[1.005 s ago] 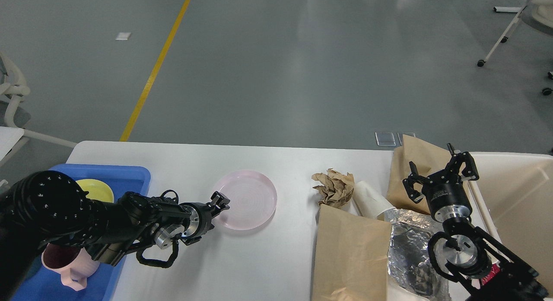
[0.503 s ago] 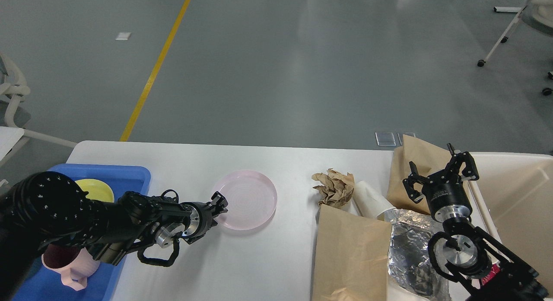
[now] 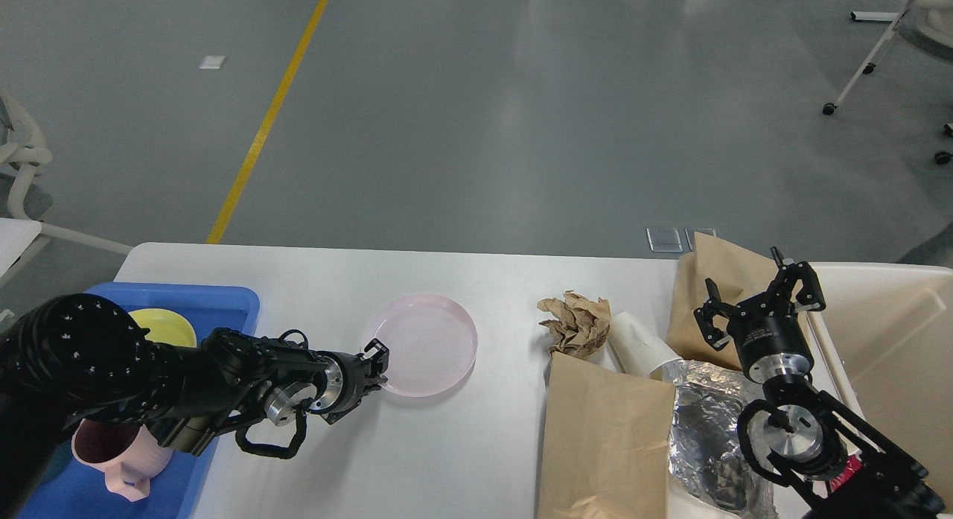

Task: Tidy desktop
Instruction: 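Lift the pink plate and carry it over the blue tray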

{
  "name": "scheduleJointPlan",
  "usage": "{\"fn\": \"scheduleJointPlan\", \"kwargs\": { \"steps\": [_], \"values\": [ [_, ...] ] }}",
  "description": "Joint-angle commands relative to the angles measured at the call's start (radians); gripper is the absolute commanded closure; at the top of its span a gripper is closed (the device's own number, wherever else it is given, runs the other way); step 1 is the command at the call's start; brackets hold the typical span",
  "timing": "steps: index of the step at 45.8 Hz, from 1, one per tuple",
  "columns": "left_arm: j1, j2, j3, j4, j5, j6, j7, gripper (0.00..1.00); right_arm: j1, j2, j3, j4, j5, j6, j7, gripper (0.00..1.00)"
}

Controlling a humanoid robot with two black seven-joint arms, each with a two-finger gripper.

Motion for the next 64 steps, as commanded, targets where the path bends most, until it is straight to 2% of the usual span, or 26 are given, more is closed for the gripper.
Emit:
{"fn": "scheduleJointPlan", "kwargs": {
  "steps": [1, 20, 28, 33, 41, 51, 52, 57, 64],
  "values": [
    [-0.003, 0.002, 0.001, 0.000, 0.000, -0.024, 0.002, 1.00, 0.000, 0.000, -0.001, 0.000, 0.000, 0.000, 0.000, 0.00],
    [-0.010, 0.008, 0.001, -0.012, 0.001, -0.032, 0.025, 1.00, 0.000, 0.000, -0.001, 0.000, 0.000, 0.000, 0.000, 0.00],
    [-0.090, 0.057, 0.017, -0.090, 0.000, -0.044, 0.029, 1.00, 0.000, 0.000, -0.001, 0.000, 0.000, 0.000, 0.000, 0.00],
    [-0.193, 0.109, 0.066, -0.193, 0.000, -0.086, 0.034, 1.00, 0.000, 0.000, -0.001, 0.000, 0.000, 0.000, 0.000, 0.00],
    [-0.372, 0.172, 0.161, -0.339, -0.003, -0.158, 0.078, 1.00, 0.000, 0.000, -0.001, 0.000, 0.000, 0.000, 0.000, 0.00],
    [-0.644, 0.187, 0.299, -0.544, -0.014, -0.205, 0.074, 1.00, 0.000, 0.000, 0.001, 0.000, 0.000, 0.000, 0.000, 0.00],
    [-0.708, 0.194, 0.320, -0.587, -0.037, -0.207, 0.072, 1.00, 0.000, 0.000, -0.001, 0.000, 0.000, 0.000, 0.000, 0.00],
    [-0.840, 0.232, 0.368, -0.662, -0.139, -0.221, 0.071, 1.00, 0.000, 0.000, -0.001, 0.000, 0.000, 0.000, 0.000, 0.00],
    [-0.986, 0.238, 0.462, -0.712, -0.206, -0.328, 0.064, 1.00, 0.000, 0.000, -0.001, 0.000, 0.000, 0.000, 0.000, 0.00]
  ]
}}
